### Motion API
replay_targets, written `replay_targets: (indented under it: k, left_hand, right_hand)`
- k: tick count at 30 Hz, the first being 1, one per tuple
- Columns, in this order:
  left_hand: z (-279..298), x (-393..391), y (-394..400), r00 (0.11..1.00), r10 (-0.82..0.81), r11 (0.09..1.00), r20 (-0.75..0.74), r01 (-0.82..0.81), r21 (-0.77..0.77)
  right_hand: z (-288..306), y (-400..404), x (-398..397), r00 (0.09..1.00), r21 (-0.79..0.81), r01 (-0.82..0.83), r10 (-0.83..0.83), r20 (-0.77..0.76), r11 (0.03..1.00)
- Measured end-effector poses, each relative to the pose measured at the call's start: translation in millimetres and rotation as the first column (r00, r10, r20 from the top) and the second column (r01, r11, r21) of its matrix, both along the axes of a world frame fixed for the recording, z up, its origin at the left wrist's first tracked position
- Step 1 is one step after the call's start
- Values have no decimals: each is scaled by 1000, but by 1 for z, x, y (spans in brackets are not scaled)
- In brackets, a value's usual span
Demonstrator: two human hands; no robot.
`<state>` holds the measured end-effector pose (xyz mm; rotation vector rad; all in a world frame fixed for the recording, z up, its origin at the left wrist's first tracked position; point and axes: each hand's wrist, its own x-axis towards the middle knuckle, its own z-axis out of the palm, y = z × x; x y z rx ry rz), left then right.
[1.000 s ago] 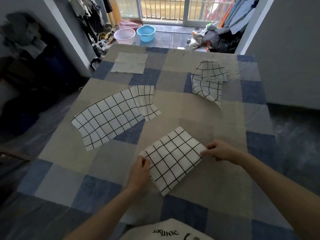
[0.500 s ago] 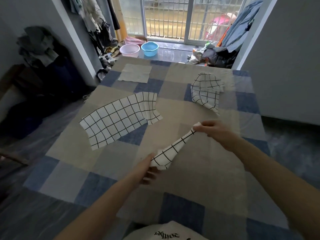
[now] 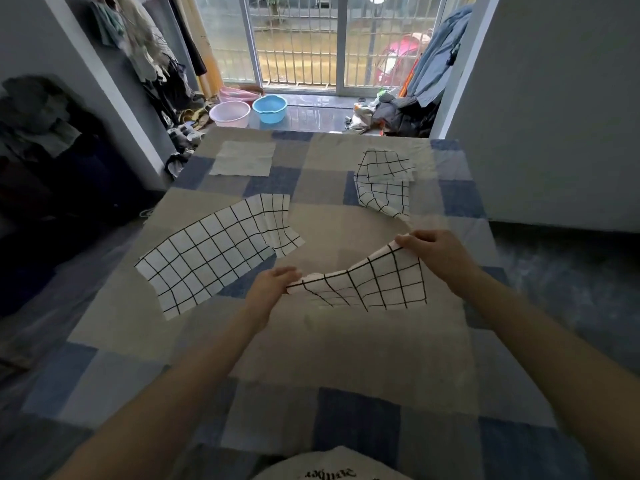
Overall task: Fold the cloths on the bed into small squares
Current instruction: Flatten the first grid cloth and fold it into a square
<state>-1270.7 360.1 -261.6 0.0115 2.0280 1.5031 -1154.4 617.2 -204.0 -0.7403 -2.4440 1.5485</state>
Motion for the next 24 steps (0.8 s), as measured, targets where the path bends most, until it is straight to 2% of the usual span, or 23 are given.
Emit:
replay_targets:
  k: [2, 7, 11, 15, 17, 20, 24]
  left_hand:
    - [-2, -8, -2, 998, -43, 998, -54, 41, -44]
    - [6, -41, 9, 989, -127, 981, -74, 114, -154]
    - [31, -68, 30, 972, -146, 980, -184, 116, -163]
    - [58, -85, 40, 975, -56, 991, -214, 81, 108]
    - [58, -88, 35, 955, -44, 986, -293, 88, 139]
    - [35, -81, 16, 935, -64, 988, -349, 108, 108]
    - [-20, -56, -15, 934, -145, 989, -327, 143, -29]
  right_hand:
    - [-3, 5, 2, 997, -56, 21, -17, 72, 998]
    - [-17, 14, -1, 958, -150, 158, -115, 262, 976]
    - [-15, 15, -12, 940, -199, 323, -290, 178, 925]
    - [-2, 12, -19, 926, -269, 361, -378, -14, 893]
    - [-2, 7, -16, 918, -295, 359, -392, -61, 885]
    - [-21, -10, -3, 916, -236, 385, -401, -24, 892]
    - [-70, -42, 23, 916, -102, 390, -374, 142, 915]
